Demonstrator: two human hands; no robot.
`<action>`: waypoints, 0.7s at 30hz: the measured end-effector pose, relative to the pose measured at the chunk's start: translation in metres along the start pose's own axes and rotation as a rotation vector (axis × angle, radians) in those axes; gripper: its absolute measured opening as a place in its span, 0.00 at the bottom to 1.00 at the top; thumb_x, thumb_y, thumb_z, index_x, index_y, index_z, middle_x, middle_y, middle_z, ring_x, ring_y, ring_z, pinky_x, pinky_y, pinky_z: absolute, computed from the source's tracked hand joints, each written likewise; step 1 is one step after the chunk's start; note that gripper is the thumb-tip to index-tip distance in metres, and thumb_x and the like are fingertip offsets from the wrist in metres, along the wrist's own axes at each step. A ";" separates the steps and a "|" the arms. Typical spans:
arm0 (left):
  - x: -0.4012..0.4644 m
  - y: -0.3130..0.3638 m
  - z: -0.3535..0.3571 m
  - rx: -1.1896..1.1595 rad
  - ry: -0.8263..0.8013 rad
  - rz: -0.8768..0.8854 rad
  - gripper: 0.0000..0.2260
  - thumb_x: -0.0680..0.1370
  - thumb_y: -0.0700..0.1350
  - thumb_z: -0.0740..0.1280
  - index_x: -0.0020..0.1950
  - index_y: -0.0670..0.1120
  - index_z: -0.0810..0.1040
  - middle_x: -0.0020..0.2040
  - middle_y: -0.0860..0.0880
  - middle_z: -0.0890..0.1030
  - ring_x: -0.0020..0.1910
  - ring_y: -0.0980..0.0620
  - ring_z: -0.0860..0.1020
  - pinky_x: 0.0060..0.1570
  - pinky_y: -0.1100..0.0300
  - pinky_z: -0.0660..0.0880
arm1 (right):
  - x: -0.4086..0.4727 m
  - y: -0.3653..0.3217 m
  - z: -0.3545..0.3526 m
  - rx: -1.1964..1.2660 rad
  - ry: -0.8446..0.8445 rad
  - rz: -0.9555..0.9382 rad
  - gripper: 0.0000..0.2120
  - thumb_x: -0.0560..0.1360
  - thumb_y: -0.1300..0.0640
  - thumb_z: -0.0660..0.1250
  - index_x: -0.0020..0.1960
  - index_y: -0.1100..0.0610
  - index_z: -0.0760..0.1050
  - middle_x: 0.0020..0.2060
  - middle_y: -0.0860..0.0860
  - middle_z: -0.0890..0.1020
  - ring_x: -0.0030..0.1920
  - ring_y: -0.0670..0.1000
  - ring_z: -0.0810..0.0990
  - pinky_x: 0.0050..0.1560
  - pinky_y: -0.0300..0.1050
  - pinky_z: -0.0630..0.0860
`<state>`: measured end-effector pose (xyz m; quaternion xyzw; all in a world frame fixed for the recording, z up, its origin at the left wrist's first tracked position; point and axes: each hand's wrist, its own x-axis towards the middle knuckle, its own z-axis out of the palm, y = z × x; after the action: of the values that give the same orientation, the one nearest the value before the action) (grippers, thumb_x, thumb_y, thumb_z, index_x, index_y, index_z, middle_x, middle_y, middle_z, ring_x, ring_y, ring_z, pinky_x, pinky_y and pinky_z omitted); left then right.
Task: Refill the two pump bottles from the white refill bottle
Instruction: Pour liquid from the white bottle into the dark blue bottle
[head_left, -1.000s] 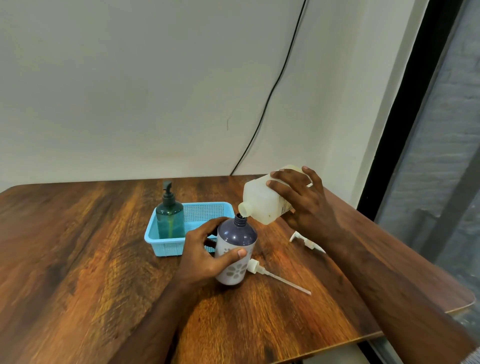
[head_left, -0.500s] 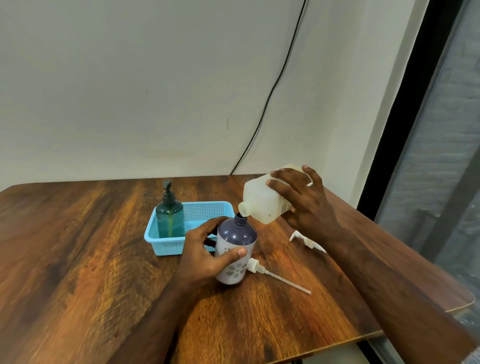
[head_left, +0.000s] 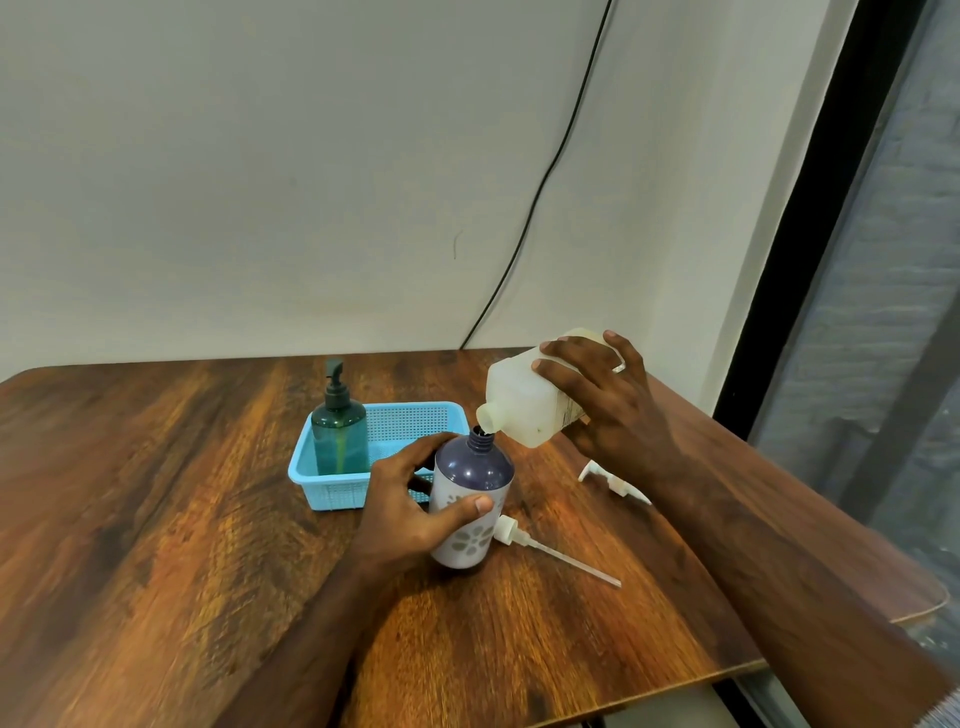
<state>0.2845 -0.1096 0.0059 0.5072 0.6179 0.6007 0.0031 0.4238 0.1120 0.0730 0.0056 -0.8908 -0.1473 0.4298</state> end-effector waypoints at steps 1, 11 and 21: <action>0.000 0.000 0.000 0.000 -0.002 0.001 0.25 0.64 0.59 0.76 0.59 0.58 0.78 0.54 0.63 0.83 0.53 0.60 0.81 0.45 0.71 0.75 | 0.000 0.000 0.000 -0.002 0.000 -0.001 0.32 0.69 0.51 0.74 0.70 0.50 0.65 0.68 0.58 0.77 0.68 0.62 0.75 0.69 0.72 0.62; 0.001 0.002 0.000 0.011 0.001 0.000 0.25 0.64 0.60 0.76 0.59 0.60 0.76 0.54 0.65 0.82 0.54 0.63 0.80 0.45 0.73 0.74 | 0.001 0.001 0.000 0.001 -0.003 -0.004 0.33 0.69 0.52 0.75 0.70 0.50 0.65 0.68 0.58 0.76 0.68 0.61 0.75 0.70 0.72 0.61; 0.000 0.004 -0.001 -0.001 0.011 0.011 0.23 0.64 0.58 0.76 0.58 0.60 0.77 0.53 0.65 0.82 0.53 0.61 0.81 0.45 0.71 0.75 | 0.003 0.000 -0.002 -0.009 0.008 -0.016 0.29 0.71 0.51 0.70 0.69 0.50 0.65 0.67 0.58 0.77 0.68 0.61 0.75 0.70 0.70 0.61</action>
<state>0.2865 -0.1112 0.0090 0.5071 0.6148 0.6040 -0.0032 0.4230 0.1111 0.0765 0.0114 -0.8884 -0.1546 0.4321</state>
